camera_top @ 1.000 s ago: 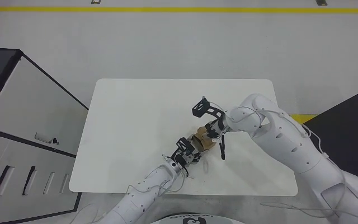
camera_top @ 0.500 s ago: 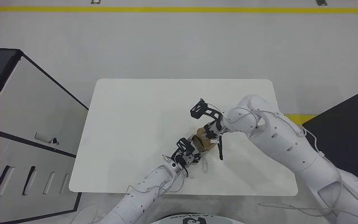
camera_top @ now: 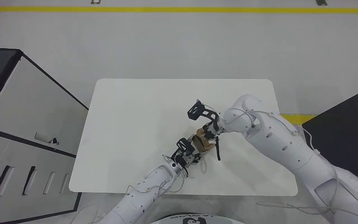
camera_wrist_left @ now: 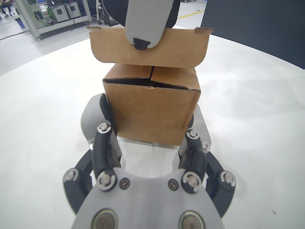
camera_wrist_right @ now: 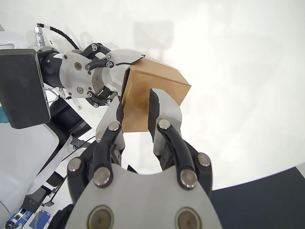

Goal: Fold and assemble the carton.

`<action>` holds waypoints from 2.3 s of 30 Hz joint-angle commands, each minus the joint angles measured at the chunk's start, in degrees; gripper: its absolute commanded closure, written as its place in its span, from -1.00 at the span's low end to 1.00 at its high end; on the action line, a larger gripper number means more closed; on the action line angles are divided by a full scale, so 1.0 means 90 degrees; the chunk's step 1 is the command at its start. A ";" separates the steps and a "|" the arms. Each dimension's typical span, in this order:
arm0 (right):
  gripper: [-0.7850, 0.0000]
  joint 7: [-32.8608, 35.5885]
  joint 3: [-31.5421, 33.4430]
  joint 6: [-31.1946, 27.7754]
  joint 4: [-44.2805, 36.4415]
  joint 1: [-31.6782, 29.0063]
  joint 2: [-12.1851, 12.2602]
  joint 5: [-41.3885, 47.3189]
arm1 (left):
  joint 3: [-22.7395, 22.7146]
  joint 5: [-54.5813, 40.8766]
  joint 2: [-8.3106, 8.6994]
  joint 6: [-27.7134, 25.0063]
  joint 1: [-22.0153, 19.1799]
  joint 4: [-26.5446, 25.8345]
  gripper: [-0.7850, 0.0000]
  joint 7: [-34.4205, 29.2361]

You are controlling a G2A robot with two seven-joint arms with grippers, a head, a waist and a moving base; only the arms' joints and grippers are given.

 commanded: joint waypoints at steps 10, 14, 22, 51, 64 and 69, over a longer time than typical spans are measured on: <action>0.47 -0.0001 -0.0070 -0.0068 0.0106 0.0024 -0.0063 -0.0051 | 0.0025 0.0009 -0.0003 -0.0003 0.0003 0.0014 1.00 0.0022; 0.44 -0.0012 -0.0088 -0.0091 0.0147 0.0027 -0.0085 -0.0066 | 0.0029 0.0010 -0.0004 0.0000 0.0002 0.0017 1.00 0.0027; 0.44 -0.0033 -0.0151 -0.0137 0.0252 0.0042 -0.0138 -0.0090 | 0.0034 0.0030 -0.0003 0.0020 0.0001 -0.0004 1.00 0.0040; 0.76 0.0094 -0.0143 -0.0040 0.0085 0.0002 -0.0224 -0.0460 | 0.0021 0.0023 0.0008 0.0020 0.0020 0.0009 1.00 0.0090; 0.83 0.0157 -0.0203 -0.0110 0.0171 0.0024 -0.0293 -0.0511 | 0.0012 0.0029 0.0018 0.0011 0.0033 -0.0011 1.00 0.0085; 1.00 0.0167 -0.0188 -0.0083 0.0135 0.0022 -0.0306 -0.0587 | 0.0015 0.0022 0.0016 0.0019 0.0029 -0.0009 1.00 0.0078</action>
